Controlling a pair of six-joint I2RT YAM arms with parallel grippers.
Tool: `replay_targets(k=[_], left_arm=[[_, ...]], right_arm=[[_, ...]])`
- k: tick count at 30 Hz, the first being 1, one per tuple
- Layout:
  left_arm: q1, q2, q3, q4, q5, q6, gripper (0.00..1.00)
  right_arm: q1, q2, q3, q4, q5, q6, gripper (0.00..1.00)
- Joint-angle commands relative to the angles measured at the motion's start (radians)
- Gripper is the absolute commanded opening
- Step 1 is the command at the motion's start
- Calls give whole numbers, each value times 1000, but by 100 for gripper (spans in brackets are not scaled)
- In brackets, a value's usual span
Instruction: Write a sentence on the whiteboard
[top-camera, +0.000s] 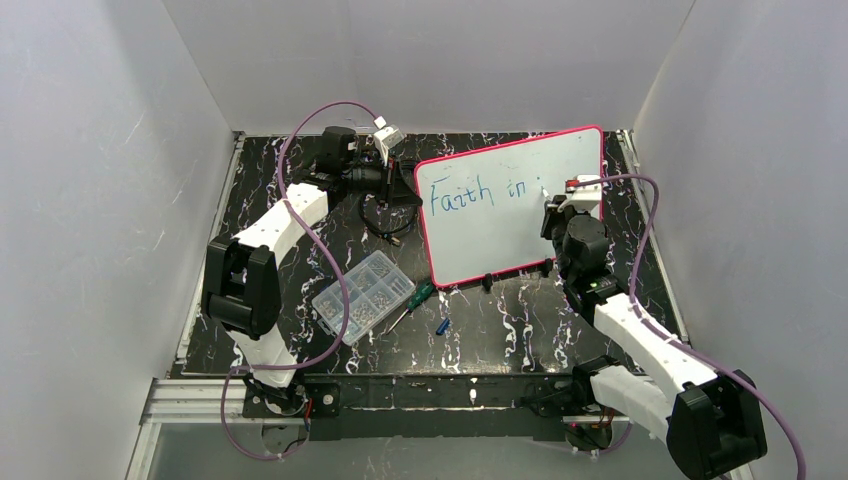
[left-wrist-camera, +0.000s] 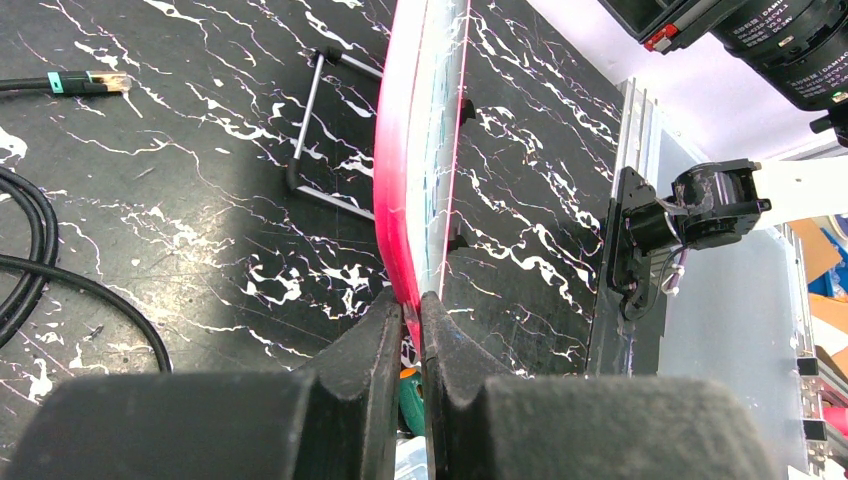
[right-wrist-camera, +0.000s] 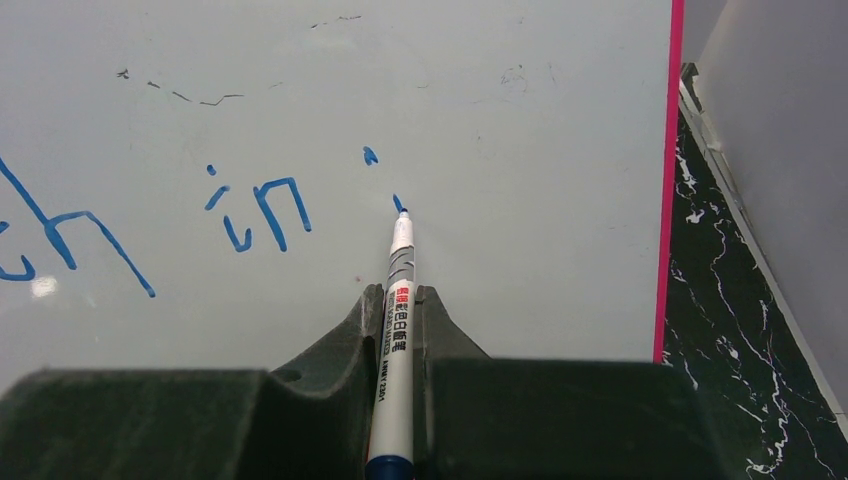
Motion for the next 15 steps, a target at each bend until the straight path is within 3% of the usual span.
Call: replay_targets(k=[1,15], left_arm=[[-13,-45,15,-42,39,24,0],[-13,-47,15,-42,37,24,0]], right_arm=[[-9,1,10,39,13,-9,1],[-12,64,94,81,-63,-11,1]])
